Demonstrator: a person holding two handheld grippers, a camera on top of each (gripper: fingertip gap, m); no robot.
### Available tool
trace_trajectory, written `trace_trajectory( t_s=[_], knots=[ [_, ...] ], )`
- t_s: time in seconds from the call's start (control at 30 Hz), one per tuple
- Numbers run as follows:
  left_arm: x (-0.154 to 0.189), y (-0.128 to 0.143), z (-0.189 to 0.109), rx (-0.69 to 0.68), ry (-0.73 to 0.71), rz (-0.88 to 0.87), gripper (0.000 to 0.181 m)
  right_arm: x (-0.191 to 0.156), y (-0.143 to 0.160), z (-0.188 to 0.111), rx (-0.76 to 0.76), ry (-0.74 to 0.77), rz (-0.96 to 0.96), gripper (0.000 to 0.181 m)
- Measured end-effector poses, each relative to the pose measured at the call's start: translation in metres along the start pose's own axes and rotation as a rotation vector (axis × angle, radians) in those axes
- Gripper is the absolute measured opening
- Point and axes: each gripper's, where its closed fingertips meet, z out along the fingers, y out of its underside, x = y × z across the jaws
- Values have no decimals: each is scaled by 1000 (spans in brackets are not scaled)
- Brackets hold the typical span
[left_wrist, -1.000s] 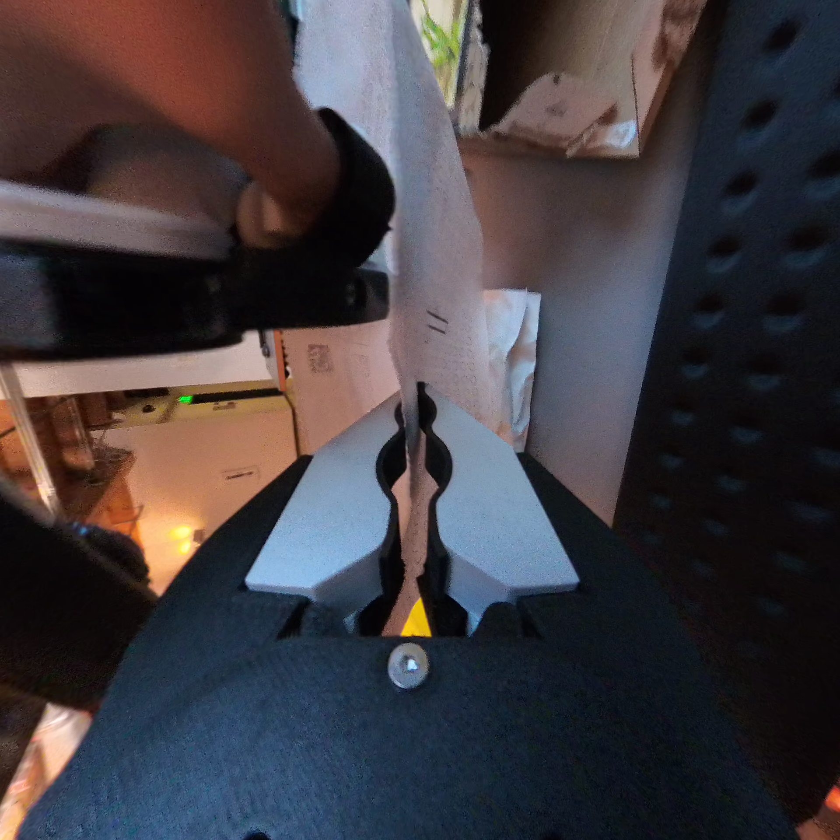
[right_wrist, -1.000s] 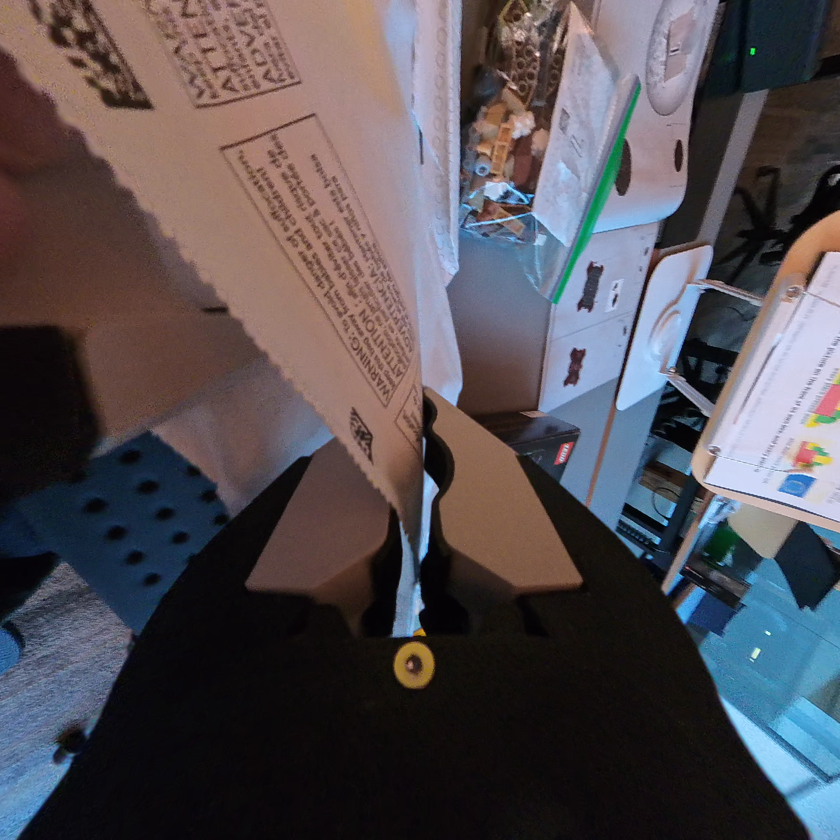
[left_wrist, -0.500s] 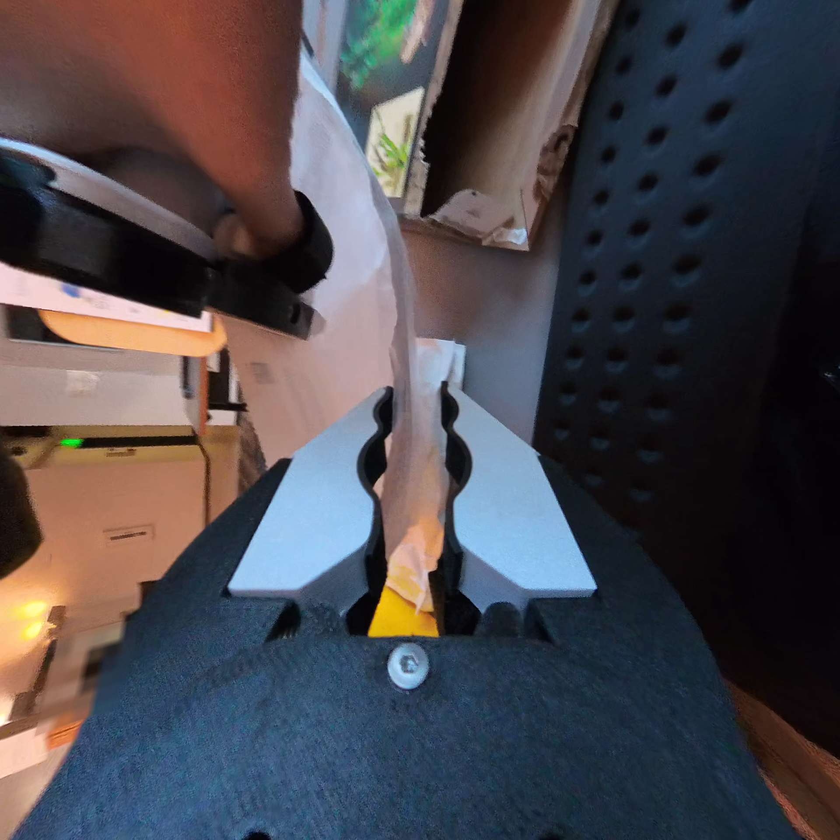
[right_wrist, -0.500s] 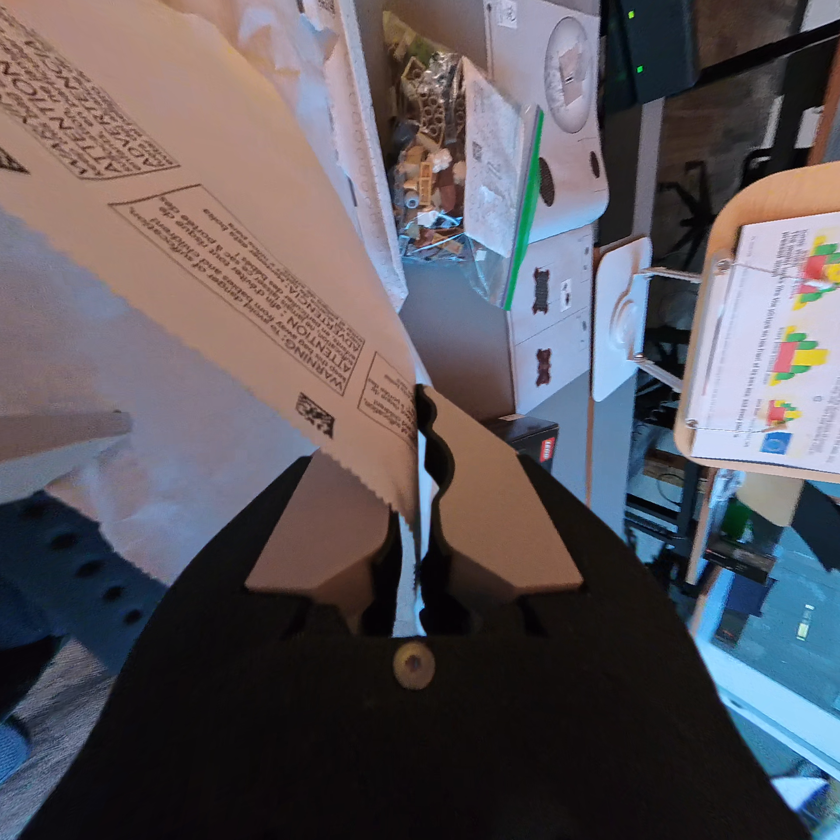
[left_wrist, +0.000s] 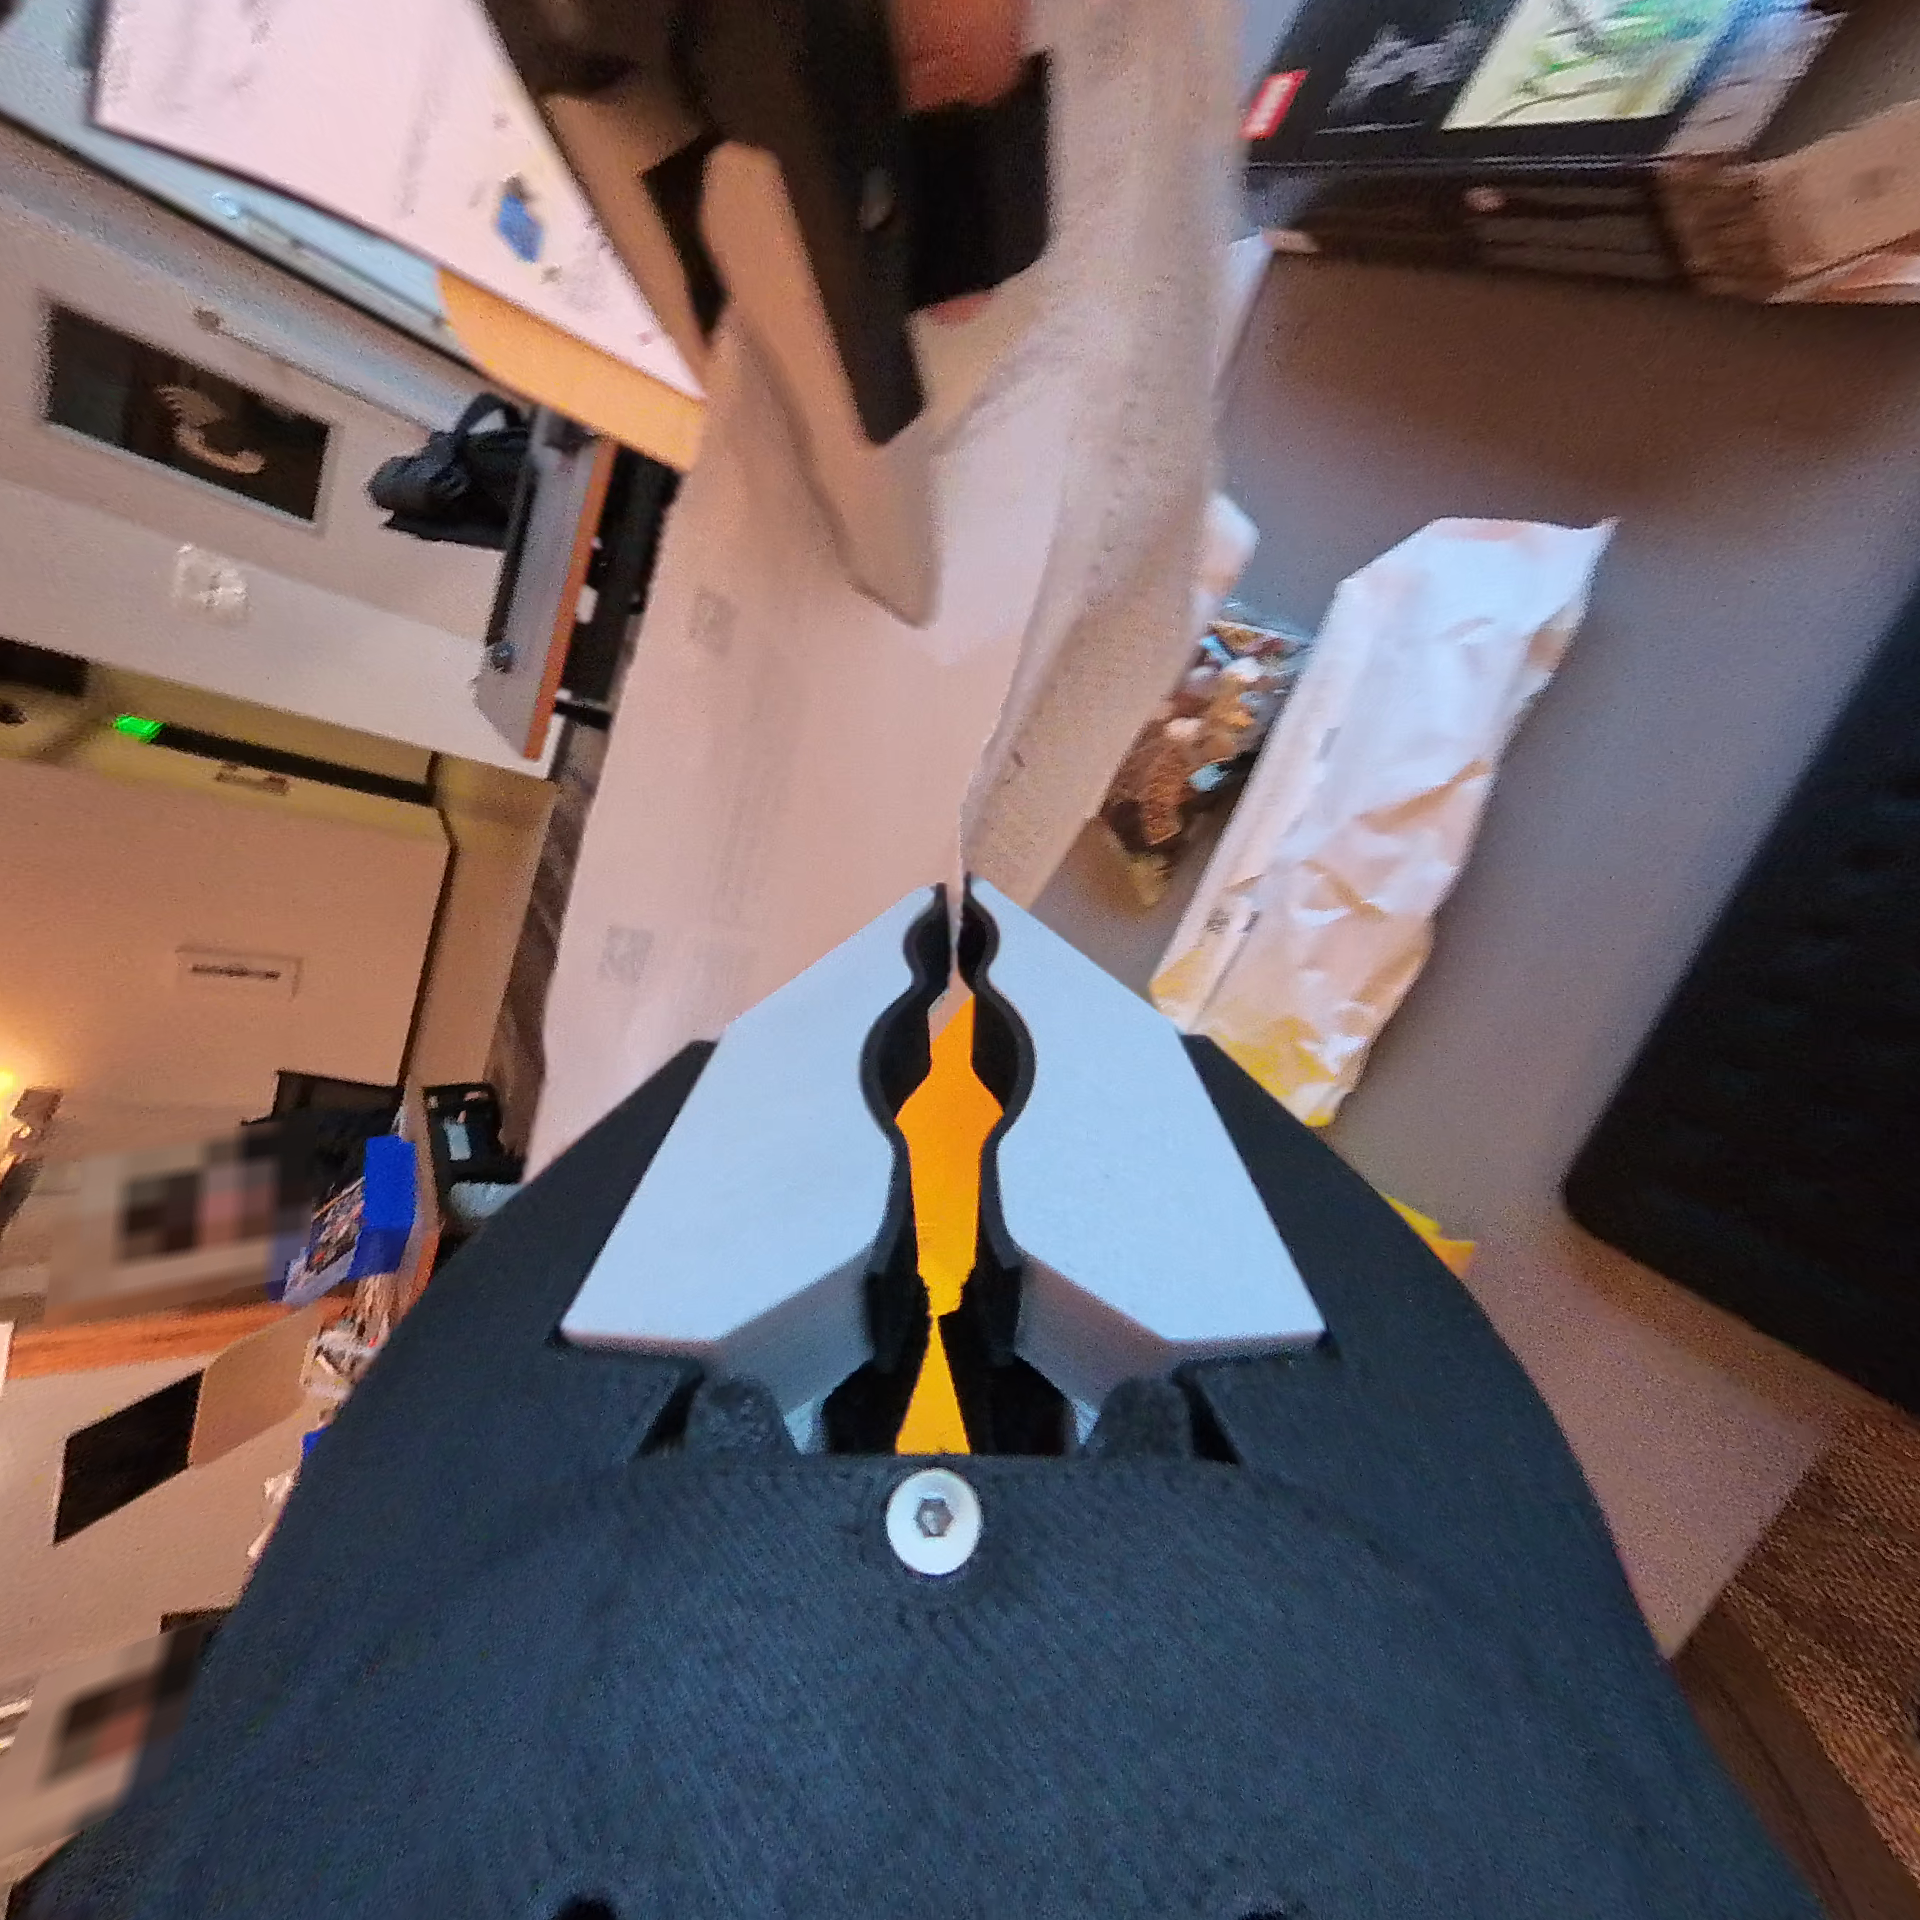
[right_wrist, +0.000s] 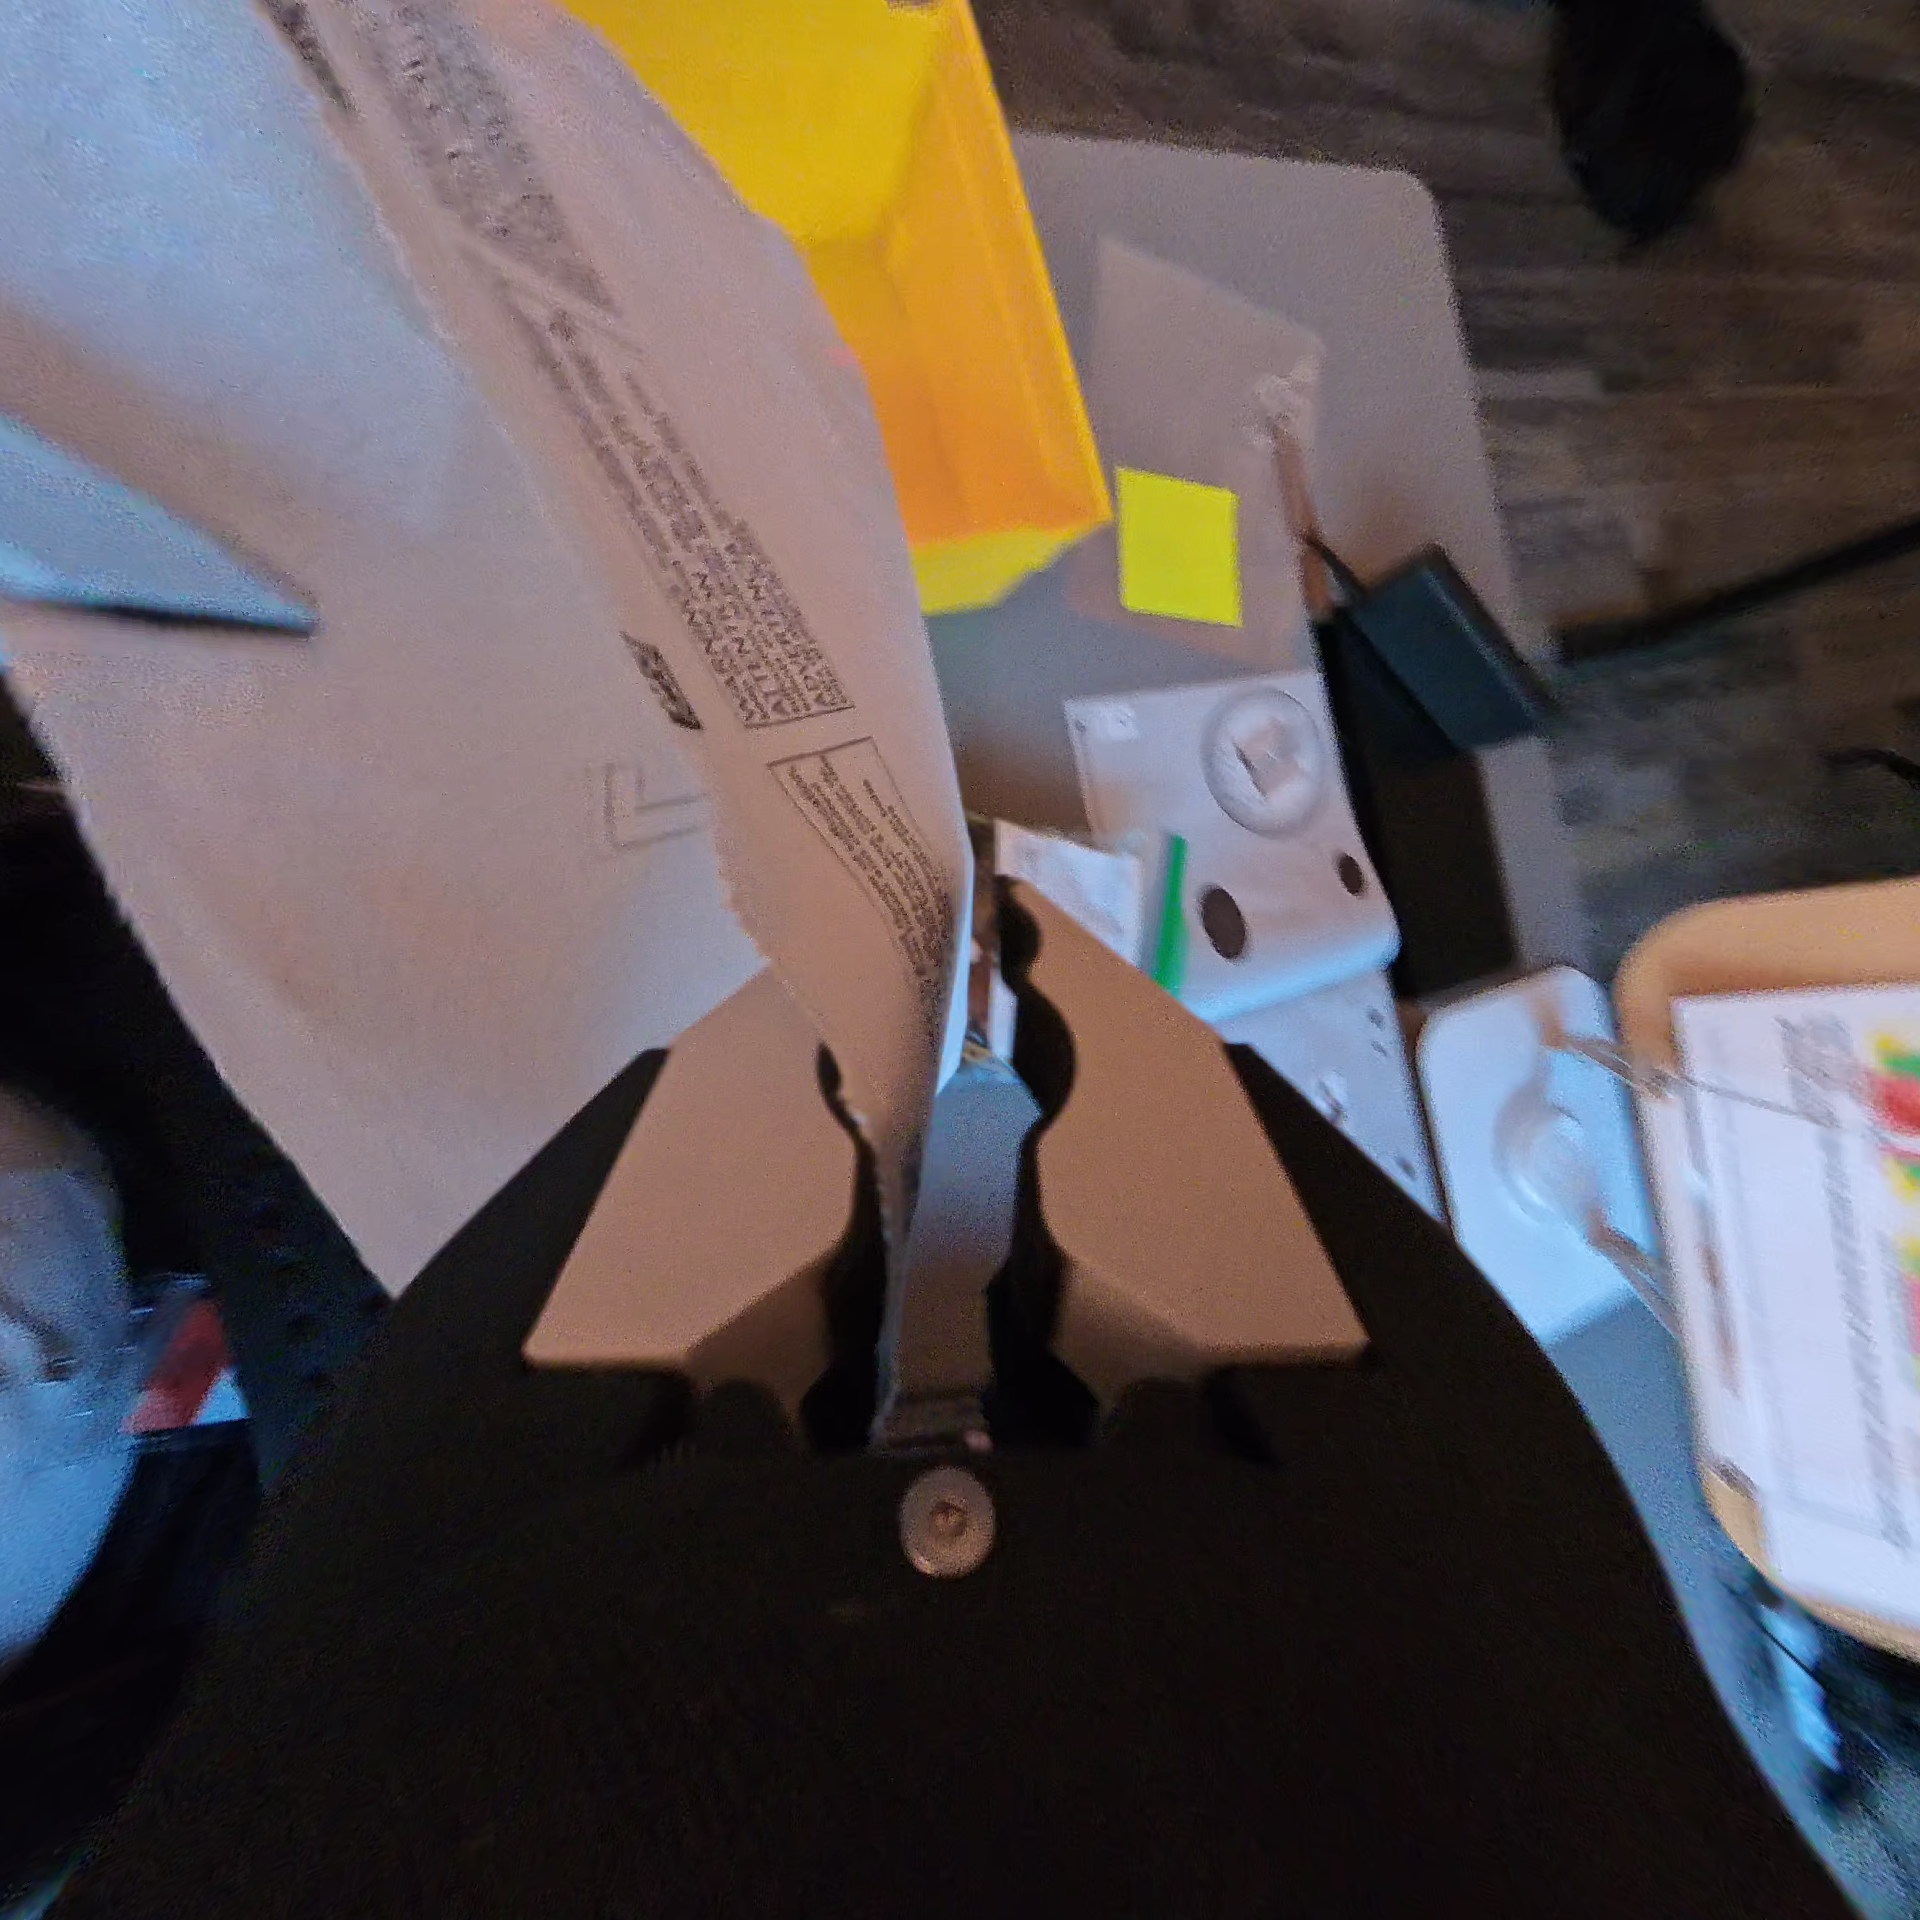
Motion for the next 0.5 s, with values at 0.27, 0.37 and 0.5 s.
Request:
trace_trajectory(
  t_s=[0.27,0.37,0.5],
  knots=[
    [-26,-3,-26,142,75,-96,0,21,-58,-108,870,-818,491,67],
    [-28,4,-14,73,-3,20,0,53,-59,-108,985,-1102,795,65],
    [-16,22,9,9,18,40,0,80,-48,-70,1024,-1180,935,57]
  ],
)
